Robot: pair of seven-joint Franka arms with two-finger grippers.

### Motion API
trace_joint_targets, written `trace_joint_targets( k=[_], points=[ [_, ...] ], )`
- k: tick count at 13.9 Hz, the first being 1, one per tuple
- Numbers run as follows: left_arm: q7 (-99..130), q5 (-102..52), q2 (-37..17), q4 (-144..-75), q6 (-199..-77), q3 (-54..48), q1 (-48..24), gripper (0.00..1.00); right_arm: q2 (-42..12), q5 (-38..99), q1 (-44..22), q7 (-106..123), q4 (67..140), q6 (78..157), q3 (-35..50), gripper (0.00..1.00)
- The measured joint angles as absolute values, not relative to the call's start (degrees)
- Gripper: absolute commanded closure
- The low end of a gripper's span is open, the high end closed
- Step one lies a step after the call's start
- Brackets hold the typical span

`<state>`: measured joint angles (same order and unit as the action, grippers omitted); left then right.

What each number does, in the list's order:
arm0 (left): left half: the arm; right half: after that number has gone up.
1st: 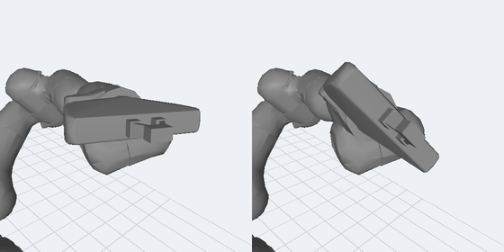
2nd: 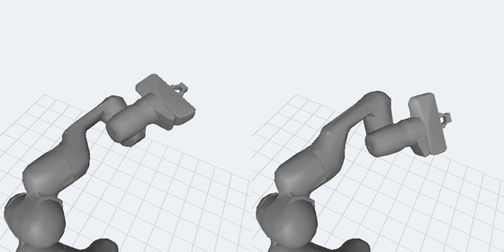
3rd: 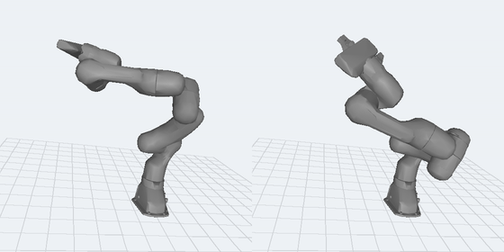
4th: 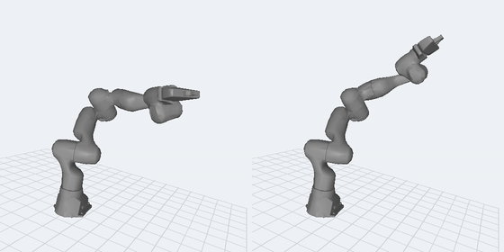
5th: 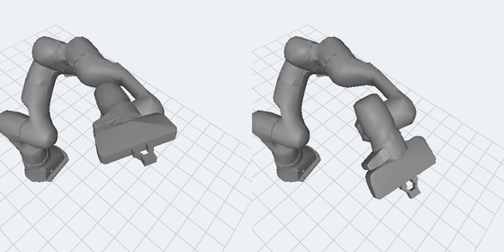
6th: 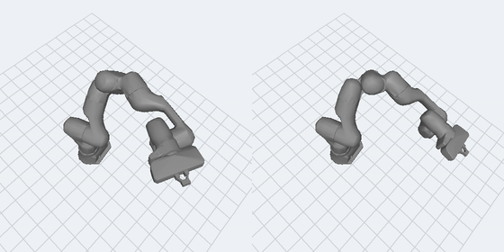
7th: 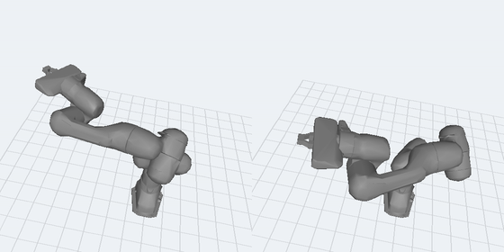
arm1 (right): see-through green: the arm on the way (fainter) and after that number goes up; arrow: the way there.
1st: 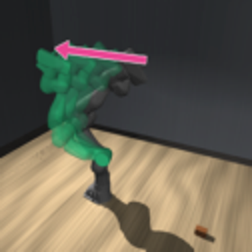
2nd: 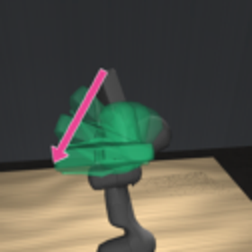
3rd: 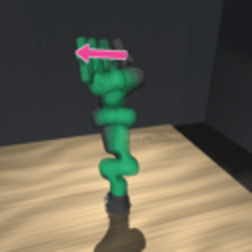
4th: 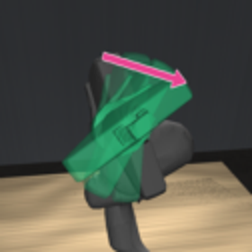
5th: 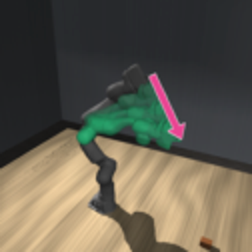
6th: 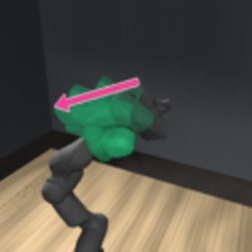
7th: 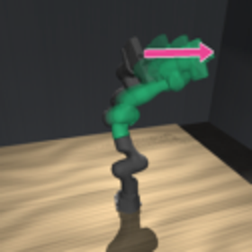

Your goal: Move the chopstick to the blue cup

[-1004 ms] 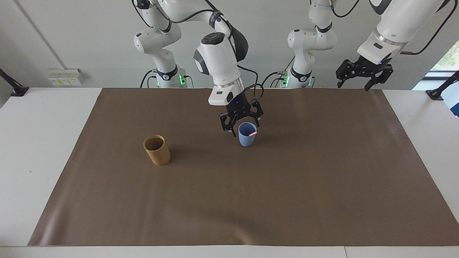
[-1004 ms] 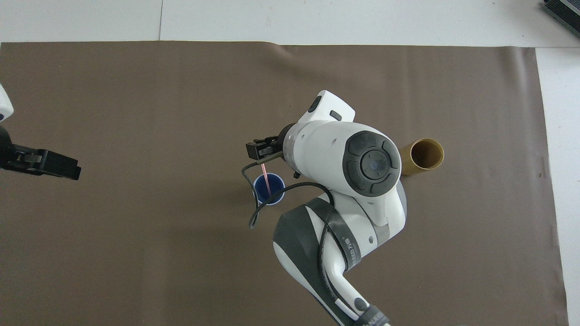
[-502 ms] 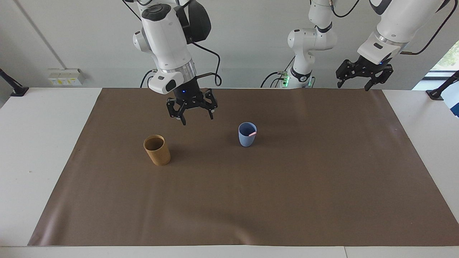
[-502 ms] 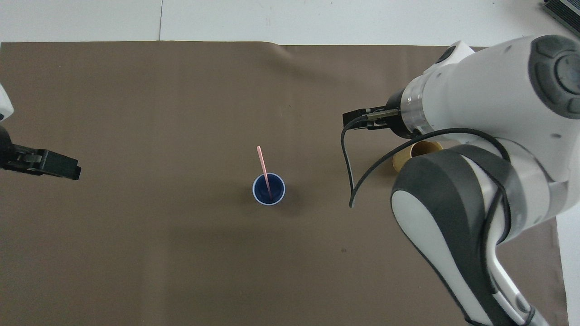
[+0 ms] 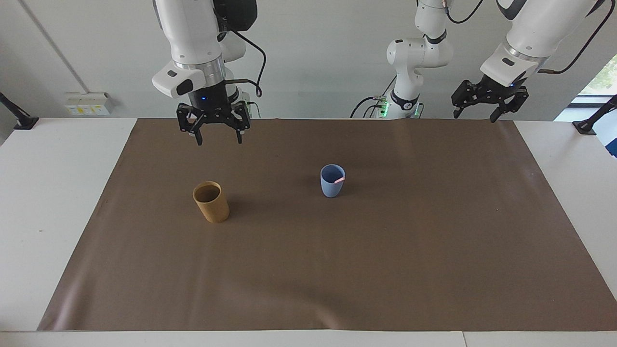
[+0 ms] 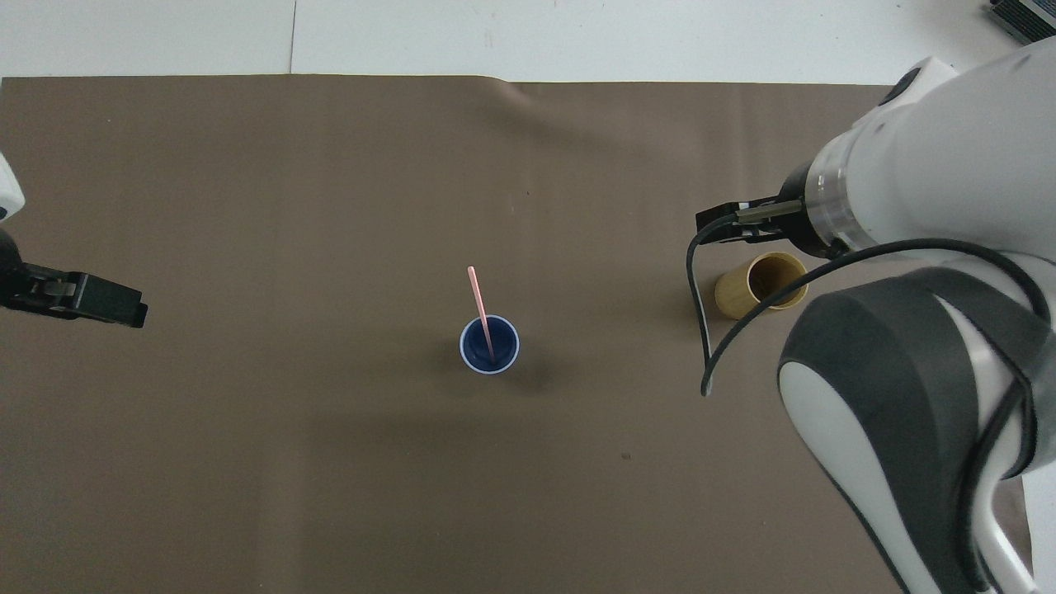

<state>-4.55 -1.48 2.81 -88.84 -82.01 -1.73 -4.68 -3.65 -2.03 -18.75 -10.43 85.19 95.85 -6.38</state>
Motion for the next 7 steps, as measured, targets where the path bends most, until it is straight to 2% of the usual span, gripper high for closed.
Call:
trace_joint_targets(
  k=[7],
  points=[
    [-4.5, -1.5, 2.8, -88.8, -82.0, -1.7, -4.7, 0.0, -0.7, 1.0, -7.3, -8.7, 86.9, 90.1, -7.3, 0.0]
  ],
)
